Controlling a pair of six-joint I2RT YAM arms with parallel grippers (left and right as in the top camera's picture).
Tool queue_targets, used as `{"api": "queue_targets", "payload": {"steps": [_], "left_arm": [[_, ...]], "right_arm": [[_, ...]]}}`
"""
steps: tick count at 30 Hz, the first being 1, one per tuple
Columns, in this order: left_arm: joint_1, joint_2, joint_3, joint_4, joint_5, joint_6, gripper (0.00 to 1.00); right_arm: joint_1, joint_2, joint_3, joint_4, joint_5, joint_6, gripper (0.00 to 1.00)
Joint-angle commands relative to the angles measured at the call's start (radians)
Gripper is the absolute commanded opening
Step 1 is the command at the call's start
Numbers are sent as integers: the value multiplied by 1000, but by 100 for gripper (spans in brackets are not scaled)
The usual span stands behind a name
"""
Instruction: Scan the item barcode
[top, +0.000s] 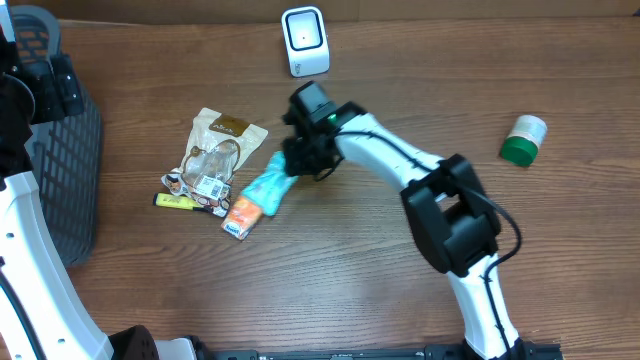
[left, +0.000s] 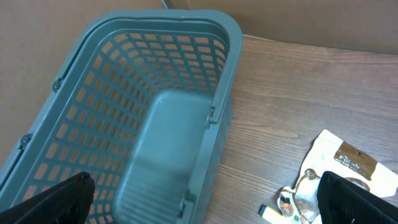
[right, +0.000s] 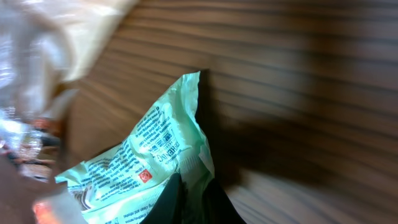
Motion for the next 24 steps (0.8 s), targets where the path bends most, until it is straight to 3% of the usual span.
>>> {"api": "queue_targets", "payload": {"steps": [1,3,7,14,18,24], "left_arm": [[5,8,5,3,-5,14,100],[5,8,5,3,-5,14,100],[5,8,5,3,-5,14,100],[5,8,5,3,-5,14,100],[5,8,5,3,-5,14,100],[5,8,5,3,-5,14,100]], "right_arm": [[-103,-87,3,-72,155,37,4],[-146,-125,3,-122,148,57,5],[-182,-137,0,-214,67,50,18],[-150,-134,-19,-381,38,-189,75],[-180,-134,-14,-396,111,-196,81],[-303,-134,-4,-372,49,-191,81]]}}
